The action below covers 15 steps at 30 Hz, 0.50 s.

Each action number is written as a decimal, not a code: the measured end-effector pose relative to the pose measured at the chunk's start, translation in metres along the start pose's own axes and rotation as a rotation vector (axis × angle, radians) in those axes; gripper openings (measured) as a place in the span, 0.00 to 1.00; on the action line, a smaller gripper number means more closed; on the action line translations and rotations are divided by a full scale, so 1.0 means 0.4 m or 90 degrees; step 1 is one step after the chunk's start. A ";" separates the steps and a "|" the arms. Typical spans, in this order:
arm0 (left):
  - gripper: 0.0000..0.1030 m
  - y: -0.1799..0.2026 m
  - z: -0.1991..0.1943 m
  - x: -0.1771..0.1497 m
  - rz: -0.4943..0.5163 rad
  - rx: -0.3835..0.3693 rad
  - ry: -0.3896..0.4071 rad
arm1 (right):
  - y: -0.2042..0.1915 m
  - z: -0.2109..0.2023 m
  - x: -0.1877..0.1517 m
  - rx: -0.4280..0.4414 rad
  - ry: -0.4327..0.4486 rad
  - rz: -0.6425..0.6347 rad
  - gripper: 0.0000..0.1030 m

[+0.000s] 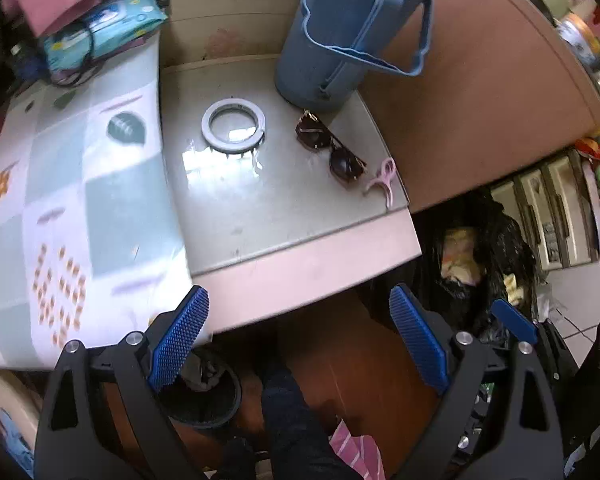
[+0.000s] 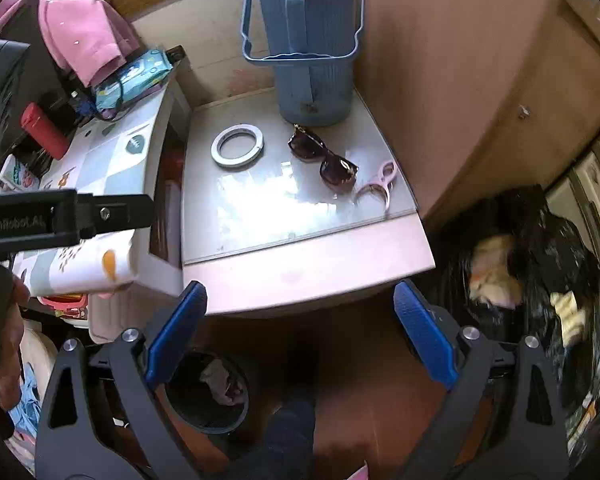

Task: Collect trash
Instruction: 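Move both tools back up to the tape roll and sunglasses, then close the left tool on the white tape roll while the right tool grips the sunglasses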

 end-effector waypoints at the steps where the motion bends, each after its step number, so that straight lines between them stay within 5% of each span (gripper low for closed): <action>1: 0.87 0.001 0.012 0.021 0.000 0.001 -0.001 | 0.008 0.013 0.016 0.002 -0.001 -0.001 0.91; 15: 0.87 -0.046 0.199 0.239 -0.014 0.016 -0.023 | 0.064 0.242 0.196 0.024 -0.028 -0.038 0.91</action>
Point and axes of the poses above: each gripper's, at about its wrist camera, not at the fingertips, and z roughly the way its jaws point, y to its right, x to its top, the point moved 5 cm from there along z, roughly the way its jaws point, and after that the axes turned 1 degree about -z, right-handed, at the moved point
